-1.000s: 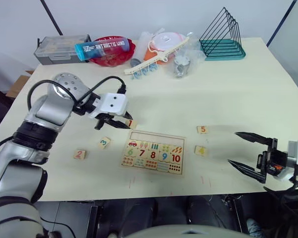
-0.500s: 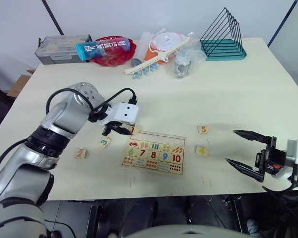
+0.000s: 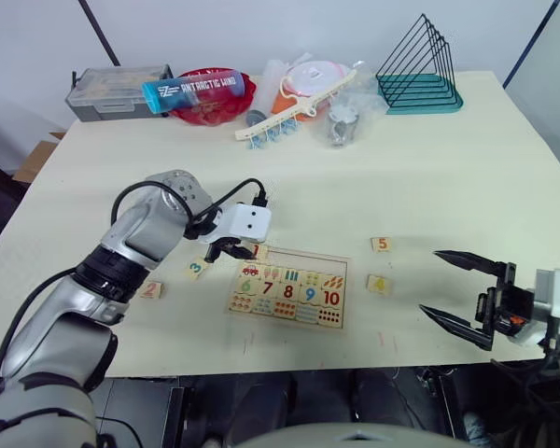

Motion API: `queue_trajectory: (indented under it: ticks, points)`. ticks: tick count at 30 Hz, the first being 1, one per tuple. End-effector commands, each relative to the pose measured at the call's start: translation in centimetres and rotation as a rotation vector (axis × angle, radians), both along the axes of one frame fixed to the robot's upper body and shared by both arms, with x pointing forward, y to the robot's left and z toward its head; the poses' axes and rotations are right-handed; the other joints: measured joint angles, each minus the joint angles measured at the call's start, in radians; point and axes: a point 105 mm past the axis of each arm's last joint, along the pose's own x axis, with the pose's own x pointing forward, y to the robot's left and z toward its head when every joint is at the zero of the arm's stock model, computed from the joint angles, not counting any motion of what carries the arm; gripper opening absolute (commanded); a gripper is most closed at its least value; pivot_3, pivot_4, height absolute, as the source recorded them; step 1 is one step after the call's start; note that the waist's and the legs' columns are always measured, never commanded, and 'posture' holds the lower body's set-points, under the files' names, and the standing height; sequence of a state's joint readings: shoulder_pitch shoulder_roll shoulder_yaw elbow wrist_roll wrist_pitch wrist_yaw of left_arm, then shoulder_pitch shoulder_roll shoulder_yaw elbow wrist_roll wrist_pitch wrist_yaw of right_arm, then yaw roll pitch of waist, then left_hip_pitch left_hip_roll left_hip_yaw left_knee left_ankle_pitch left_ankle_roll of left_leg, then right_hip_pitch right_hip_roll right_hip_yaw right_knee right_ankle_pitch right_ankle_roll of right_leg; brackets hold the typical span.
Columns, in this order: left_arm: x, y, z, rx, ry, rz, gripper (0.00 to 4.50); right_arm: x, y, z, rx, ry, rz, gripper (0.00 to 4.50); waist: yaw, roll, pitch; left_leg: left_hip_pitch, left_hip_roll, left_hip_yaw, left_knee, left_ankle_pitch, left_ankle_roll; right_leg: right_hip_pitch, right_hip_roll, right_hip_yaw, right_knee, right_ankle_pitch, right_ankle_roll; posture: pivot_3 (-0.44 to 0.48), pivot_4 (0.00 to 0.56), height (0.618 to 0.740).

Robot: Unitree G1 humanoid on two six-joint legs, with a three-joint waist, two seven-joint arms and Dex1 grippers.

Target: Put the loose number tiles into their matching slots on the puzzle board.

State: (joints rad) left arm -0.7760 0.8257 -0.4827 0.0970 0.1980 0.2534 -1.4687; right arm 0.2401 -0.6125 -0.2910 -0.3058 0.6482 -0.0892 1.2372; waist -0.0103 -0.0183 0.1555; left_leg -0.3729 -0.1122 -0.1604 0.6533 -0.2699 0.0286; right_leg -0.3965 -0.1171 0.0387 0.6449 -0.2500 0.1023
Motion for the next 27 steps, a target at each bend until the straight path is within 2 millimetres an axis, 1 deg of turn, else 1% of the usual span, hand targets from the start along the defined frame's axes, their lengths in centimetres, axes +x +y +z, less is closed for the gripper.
queue_trajectory:
  ticks: [1,27]
  points:
    - [0.14,0.07,0.17,0.023,-0.018,-0.021,0.92,-0.34,0.07,0.87,-0.005,-0.041,0.006,4.50,0.000,0.000,0.000,0.000,0.000,0.000,0.000,0.000,0.000,0.000,0.000,0.000,0.000,0.000,0.000,0.000,0.150,0.740]
    - [-0.55,-0.46,0.11,0.011,0.019,-0.062,0.92,-0.36,-0.16,0.35,-0.007,-0.039,-0.007,4.50,0.000,0.000,0.000,0.000,0.000,0.000,0.000,0.000,0.000,0.000,0.000,0.000,0.000,0.000,0.000,0.000,0.150,0.740]
